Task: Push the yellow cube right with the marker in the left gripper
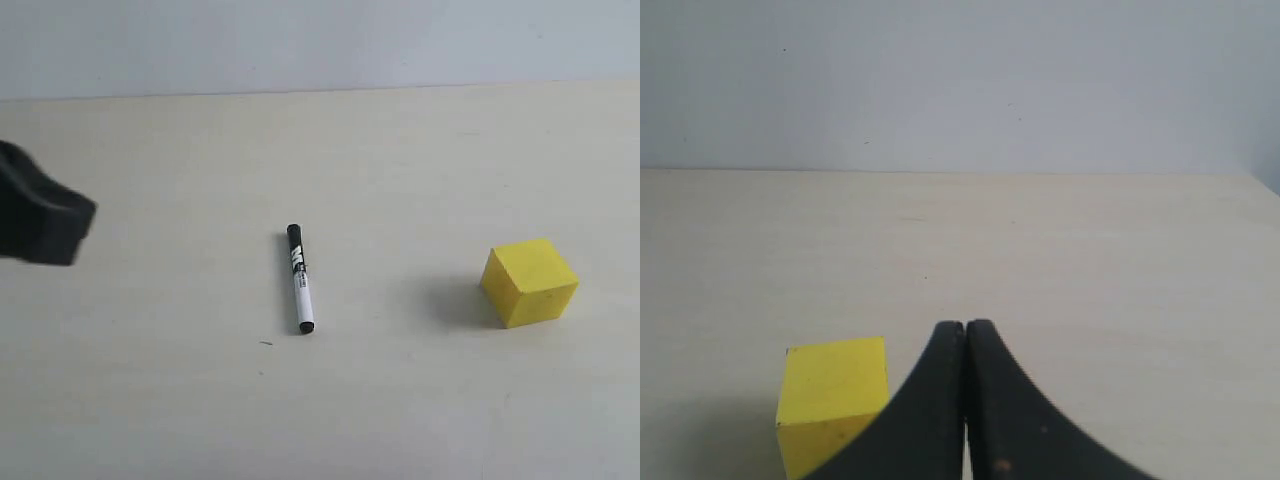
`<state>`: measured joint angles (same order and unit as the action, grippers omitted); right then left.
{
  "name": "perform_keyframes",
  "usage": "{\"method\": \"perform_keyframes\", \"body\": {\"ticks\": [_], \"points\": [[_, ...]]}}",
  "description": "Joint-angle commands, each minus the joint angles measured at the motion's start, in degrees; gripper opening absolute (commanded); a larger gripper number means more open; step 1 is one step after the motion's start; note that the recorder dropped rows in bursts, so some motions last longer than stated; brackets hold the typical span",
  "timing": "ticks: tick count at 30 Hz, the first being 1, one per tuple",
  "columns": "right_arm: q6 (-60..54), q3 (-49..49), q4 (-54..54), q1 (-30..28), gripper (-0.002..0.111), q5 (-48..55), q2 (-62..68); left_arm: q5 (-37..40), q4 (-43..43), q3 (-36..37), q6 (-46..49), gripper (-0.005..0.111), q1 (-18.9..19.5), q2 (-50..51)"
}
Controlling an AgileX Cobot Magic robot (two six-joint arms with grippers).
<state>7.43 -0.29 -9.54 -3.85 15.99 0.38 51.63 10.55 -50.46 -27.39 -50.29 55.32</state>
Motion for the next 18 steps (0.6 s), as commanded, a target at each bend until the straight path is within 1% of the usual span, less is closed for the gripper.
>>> {"method": "perform_keyframes", "body": {"ticks": [1, 8, 18], "points": [[0.24, 0.29, -0.04, 0.21, 0.000, -0.74, -0.38, 4.89, 0.65, 0.62, 0.30, 0.000, 0.03, -6.73], [0.24, 0.29, -0.04, 0.21, 0.000, -0.74, -0.38, 4.89, 0.65, 0.62, 0.30, 0.000, 0.03, -12.11], [0.24, 0.29, -0.04, 0.21, 0.000, -0.74, -0.38, 5.00, 0.65, 0.62, 0.41, 0.000, 0.03, -12.35]]}}
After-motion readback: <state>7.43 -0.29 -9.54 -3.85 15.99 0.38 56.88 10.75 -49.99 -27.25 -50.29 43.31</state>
